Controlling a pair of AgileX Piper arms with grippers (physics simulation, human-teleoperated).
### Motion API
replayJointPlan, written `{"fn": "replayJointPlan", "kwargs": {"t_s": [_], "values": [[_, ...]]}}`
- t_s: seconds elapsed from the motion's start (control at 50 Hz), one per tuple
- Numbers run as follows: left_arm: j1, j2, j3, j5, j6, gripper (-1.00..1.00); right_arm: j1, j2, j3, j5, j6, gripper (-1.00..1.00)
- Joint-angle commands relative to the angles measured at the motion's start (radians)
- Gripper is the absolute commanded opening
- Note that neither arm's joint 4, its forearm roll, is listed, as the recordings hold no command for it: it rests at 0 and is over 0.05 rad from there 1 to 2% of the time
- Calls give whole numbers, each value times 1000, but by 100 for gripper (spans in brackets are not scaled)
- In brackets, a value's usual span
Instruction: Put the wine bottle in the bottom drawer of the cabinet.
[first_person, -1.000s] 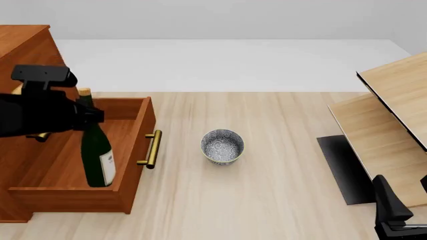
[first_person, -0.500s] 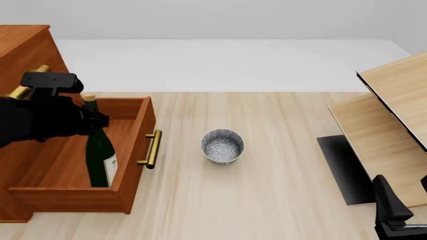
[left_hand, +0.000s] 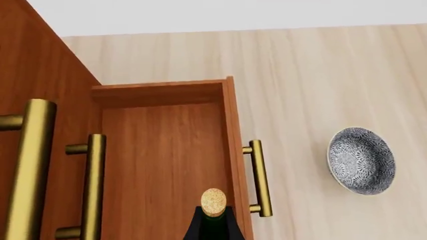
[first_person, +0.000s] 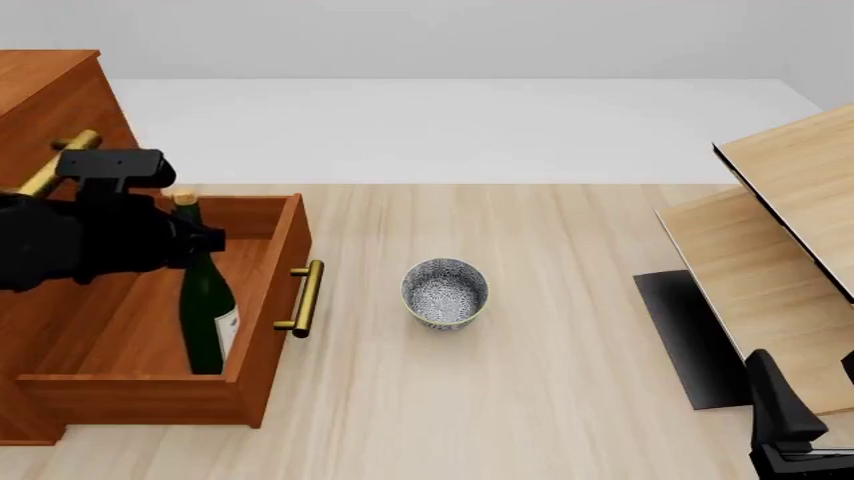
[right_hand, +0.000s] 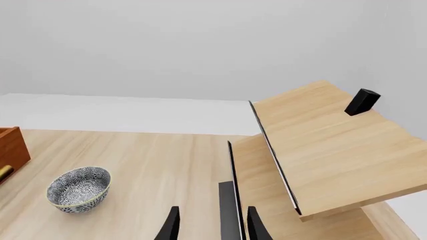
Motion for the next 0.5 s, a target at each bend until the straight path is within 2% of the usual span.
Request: {"fn": "replayJointPlan", "kwargs": {"t_s": [0.02, 0.5], "values": [[13, 35, -10, -35, 0, -100, -3, 0, 0, 1, 4, 100], [25, 167, 33, -169, -23, -100, -4, 0, 0, 3, 8, 100]]}}
